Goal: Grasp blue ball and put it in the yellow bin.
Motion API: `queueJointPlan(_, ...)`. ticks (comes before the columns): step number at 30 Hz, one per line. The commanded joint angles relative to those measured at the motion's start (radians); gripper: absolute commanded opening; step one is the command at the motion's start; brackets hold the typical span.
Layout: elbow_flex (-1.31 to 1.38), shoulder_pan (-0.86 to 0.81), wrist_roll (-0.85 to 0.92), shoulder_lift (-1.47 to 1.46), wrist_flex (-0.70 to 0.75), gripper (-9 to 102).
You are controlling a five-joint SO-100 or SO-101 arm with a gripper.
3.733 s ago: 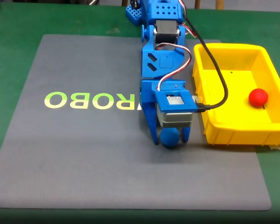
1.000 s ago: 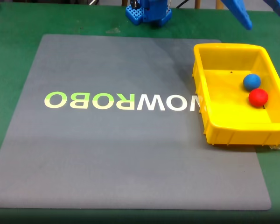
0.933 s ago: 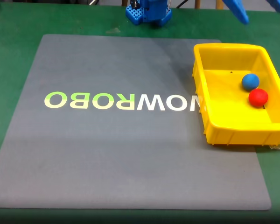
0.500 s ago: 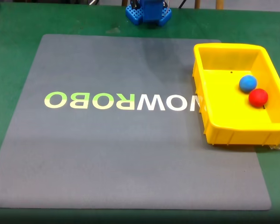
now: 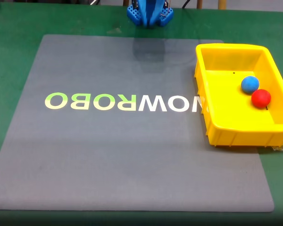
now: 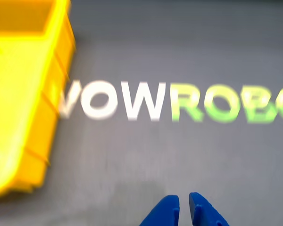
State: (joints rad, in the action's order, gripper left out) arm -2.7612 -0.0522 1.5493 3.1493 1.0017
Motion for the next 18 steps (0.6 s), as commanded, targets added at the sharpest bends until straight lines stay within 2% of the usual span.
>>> queueJointPlan(1,-0.118,-0.018,-0.006,0.067,-0.023,0)
queueJointPlan(8,-0.293,-0.038,-0.008,0.147,-0.005,0)
queueJointPlan(18,-0.339,-0.018,-0.035,0.176,0.184,0)
